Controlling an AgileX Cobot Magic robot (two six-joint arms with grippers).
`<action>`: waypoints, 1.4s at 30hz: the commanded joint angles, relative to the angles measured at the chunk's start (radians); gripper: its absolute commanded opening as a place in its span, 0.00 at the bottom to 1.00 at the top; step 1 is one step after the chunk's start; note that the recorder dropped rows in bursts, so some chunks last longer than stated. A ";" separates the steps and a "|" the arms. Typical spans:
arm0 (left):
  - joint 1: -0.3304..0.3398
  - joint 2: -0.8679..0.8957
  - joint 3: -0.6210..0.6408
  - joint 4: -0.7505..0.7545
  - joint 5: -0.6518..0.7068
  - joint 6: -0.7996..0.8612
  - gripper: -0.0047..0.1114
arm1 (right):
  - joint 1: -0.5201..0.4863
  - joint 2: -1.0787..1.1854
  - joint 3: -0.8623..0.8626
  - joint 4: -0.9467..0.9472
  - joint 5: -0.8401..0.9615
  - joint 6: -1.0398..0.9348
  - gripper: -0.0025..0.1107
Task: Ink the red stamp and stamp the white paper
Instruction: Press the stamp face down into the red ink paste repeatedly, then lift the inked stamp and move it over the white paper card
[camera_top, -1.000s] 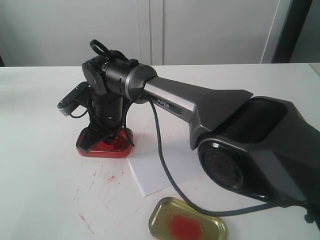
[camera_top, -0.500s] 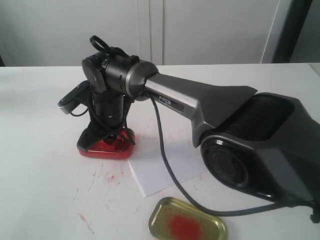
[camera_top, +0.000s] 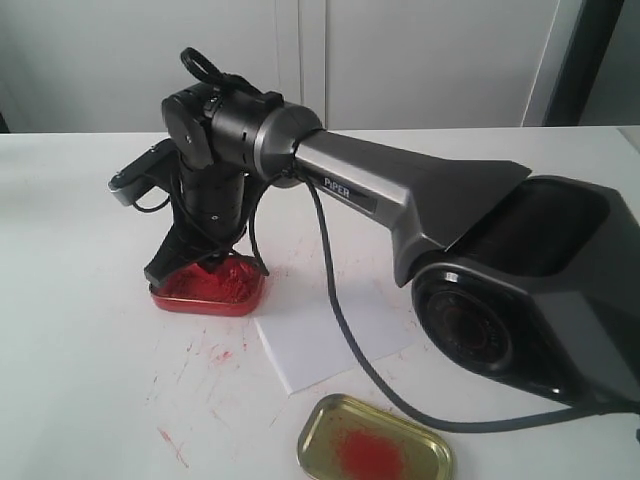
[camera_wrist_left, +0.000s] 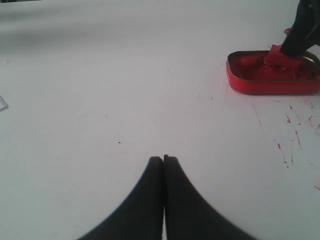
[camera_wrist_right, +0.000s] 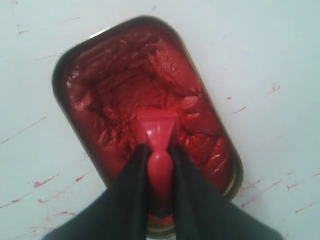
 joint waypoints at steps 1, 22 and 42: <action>0.004 -0.003 0.005 -0.010 0.003 -0.001 0.04 | -0.032 -0.009 0.000 0.051 -0.008 0.006 0.02; 0.004 -0.003 0.005 -0.010 0.003 -0.001 0.04 | -0.052 -0.075 0.002 0.095 0.102 0.100 0.02; 0.004 -0.003 0.005 -0.010 0.003 -0.001 0.04 | -0.052 -0.205 0.167 0.087 0.102 0.118 0.02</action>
